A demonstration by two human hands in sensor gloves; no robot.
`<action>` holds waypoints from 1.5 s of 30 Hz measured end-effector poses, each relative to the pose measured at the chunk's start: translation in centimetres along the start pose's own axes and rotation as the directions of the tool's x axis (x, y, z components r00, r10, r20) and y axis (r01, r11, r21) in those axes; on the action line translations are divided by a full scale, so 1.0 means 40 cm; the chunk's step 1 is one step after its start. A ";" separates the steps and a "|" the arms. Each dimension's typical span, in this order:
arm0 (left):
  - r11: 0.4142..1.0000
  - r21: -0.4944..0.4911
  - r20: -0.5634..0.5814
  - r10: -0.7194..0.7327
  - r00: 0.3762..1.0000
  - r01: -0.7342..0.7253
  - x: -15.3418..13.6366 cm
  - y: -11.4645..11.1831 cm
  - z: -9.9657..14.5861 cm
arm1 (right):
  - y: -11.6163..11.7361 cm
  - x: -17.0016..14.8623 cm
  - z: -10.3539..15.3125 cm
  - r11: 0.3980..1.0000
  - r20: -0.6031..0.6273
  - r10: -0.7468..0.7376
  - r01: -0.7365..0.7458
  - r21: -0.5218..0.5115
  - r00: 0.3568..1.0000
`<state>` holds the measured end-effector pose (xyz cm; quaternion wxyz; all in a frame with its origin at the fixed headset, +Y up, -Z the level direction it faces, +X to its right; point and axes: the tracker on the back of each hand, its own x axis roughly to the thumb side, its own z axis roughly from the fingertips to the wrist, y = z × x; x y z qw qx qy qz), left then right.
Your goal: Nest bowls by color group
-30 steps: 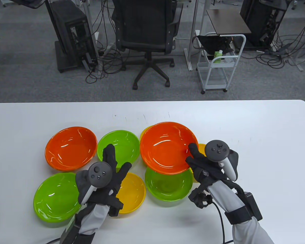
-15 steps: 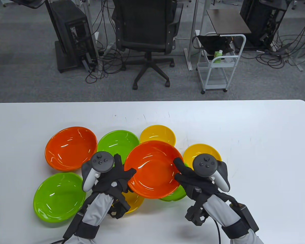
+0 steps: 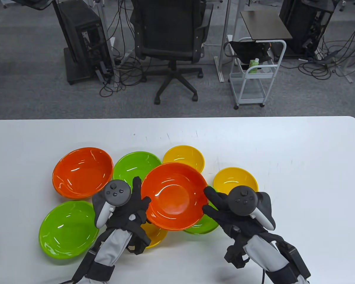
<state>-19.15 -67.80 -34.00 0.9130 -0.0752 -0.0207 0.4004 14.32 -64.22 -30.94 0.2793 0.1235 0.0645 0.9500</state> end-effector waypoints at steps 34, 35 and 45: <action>0.829 0.556 -0.446 0.242 0.862 0.055 -0.273 0.324 0.014 | 0.102 -0.167 0.064 0.940 -0.213 0.342 -0.332 0.084 0.915; 0.830 0.554 -0.465 0.239 0.852 0.070 -0.282 0.324 0.011 | 0.103 -0.168 0.064 0.939 -0.211 0.344 -0.333 0.085 0.915; 0.845 0.529 -0.533 0.253 0.808 0.084 -0.337 0.323 0.006 | 0.107 -0.167 0.060 0.945 -0.187 0.327 -0.318 0.080 0.926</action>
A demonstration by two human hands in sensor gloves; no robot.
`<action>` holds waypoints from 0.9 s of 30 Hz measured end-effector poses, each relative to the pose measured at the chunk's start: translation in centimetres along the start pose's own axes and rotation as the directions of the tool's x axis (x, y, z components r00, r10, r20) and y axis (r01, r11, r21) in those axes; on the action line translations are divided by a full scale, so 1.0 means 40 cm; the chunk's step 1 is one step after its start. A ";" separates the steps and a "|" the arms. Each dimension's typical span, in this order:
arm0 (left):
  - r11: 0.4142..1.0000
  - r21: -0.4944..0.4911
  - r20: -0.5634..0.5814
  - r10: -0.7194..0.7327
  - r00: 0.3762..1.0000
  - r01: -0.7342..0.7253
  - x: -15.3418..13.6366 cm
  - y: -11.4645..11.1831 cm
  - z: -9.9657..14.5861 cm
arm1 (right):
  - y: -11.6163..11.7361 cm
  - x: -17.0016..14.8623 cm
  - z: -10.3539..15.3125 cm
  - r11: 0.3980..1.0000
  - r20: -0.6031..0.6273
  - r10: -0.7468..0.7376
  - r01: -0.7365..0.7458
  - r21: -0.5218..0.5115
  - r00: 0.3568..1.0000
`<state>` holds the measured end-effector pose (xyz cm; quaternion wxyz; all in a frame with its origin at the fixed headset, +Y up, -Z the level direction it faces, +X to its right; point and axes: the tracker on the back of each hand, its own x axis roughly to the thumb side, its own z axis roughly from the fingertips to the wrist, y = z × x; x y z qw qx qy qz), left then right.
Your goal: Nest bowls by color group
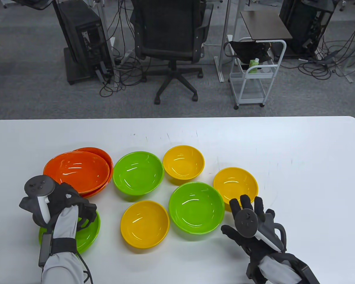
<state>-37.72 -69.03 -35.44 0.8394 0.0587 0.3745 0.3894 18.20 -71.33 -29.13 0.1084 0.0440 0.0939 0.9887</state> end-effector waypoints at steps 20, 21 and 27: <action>0.950 -0.191 -0.047 -0.259 0.965 0.245 -0.012 -0.046 -0.036 | 0.003 0.001 0.002 1.000 -0.002 0.010 -0.010 0.015 1.000; 0.949 -0.194 -0.047 -0.261 0.964 0.248 -0.013 -0.050 -0.036 | 0.002 0.001 0.002 1.000 -0.003 0.008 -0.008 0.014 1.000; 0.944 -0.218 -0.020 -0.258 0.966 0.247 -0.010 -0.039 -0.022 | 0.001 0.002 0.002 1.000 -0.001 0.011 -0.011 0.007 1.000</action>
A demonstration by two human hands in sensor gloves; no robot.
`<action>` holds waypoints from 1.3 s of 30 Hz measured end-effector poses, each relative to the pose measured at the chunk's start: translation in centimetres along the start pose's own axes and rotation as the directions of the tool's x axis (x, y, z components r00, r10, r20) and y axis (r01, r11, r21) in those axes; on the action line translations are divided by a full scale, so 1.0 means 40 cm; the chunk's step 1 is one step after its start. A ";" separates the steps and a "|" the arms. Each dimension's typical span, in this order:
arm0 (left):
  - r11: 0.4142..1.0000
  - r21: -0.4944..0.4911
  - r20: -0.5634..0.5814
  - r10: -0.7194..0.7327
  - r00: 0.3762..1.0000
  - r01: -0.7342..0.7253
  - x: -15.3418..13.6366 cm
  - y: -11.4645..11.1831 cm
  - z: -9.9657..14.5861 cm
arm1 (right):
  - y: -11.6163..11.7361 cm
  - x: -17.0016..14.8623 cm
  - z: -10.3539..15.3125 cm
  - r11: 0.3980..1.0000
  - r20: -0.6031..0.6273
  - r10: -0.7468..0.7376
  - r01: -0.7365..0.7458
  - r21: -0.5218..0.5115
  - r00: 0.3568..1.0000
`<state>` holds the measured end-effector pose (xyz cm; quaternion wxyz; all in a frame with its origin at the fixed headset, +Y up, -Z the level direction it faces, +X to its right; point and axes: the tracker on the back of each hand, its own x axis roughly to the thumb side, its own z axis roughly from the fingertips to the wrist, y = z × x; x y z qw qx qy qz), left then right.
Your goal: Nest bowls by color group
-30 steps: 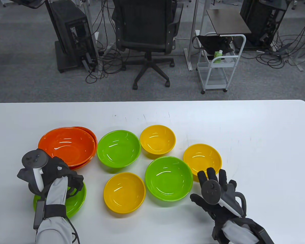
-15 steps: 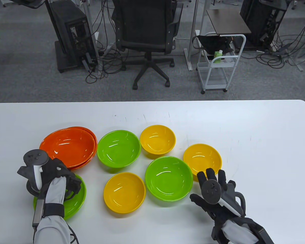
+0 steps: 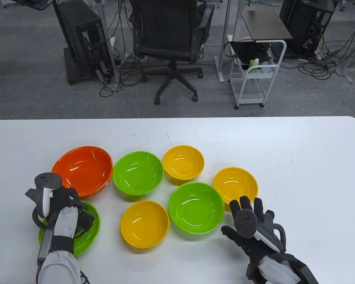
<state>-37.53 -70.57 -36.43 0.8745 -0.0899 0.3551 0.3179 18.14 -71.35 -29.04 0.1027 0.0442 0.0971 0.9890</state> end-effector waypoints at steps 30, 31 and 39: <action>0.813 0.227 0.388 -0.580 0.716 0.536 -0.016 -0.104 0.281 | -0.003 -0.018 0.042 0.997 0.000 0.004 -0.004 -0.083 1.000; 0.795 0.220 0.386 -0.603 0.698 0.566 -0.019 -0.121 0.286 | -0.002 -0.020 0.042 0.997 -0.004 0.004 -0.004 -0.079 1.000; 0.651 0.260 0.287 -0.757 0.587 0.713 -0.041 -0.200 0.292 | 0.005 -0.016 0.039 0.998 -0.007 0.016 -0.017 -0.067 1.000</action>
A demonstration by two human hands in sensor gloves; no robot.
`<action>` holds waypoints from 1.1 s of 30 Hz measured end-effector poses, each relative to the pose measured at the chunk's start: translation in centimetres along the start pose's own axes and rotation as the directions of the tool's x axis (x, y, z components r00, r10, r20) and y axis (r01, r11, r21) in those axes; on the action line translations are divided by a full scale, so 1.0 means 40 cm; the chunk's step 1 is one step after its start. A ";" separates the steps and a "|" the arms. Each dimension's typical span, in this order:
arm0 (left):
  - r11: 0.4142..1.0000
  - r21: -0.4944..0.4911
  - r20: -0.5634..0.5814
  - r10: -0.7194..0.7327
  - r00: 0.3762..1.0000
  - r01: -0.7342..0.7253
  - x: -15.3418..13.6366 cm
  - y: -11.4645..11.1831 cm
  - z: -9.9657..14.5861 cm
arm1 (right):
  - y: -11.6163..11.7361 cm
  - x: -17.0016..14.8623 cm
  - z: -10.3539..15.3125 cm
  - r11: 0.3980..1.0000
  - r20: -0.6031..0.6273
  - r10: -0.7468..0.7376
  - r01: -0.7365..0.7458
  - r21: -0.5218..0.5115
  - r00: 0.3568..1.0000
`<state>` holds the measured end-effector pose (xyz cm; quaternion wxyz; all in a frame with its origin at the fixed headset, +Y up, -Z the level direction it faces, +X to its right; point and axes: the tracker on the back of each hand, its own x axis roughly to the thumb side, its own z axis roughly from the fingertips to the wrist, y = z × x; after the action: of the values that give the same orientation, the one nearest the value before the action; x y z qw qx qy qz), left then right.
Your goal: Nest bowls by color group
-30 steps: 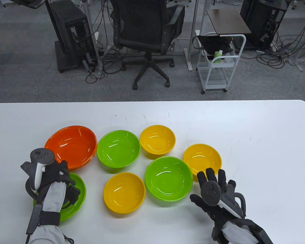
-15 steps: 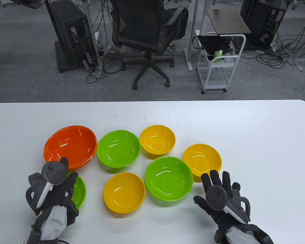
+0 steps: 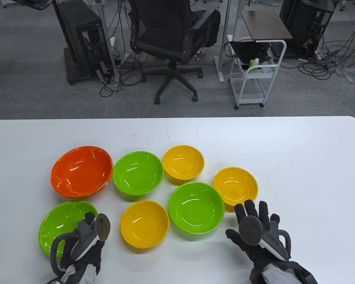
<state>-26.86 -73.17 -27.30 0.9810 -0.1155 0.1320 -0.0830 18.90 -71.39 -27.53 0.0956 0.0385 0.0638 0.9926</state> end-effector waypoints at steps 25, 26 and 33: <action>0.957 0.290 0.116 -0.004 0.993 -0.030 0.040 0.092 0.106 | -0.018 0.033 -0.009 0.999 0.014 0.034 -0.034 -0.007 0.999; 0.955 0.292 0.142 0.012 0.990 -0.053 0.045 0.108 0.117 | -0.023 0.039 -0.010 0.999 0.021 0.032 -0.032 -0.016 0.999; 0.892 0.418 0.316 0.036 0.948 -0.173 0.103 0.212 0.192 | -0.067 0.095 -0.021 0.998 0.102 -0.013 0.019 -0.062 0.995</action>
<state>-19.70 -64.24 -23.20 0.9931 0.1054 -0.0342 -0.0388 15.62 -68.13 -28.47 0.1079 0.0854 0.0281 0.9901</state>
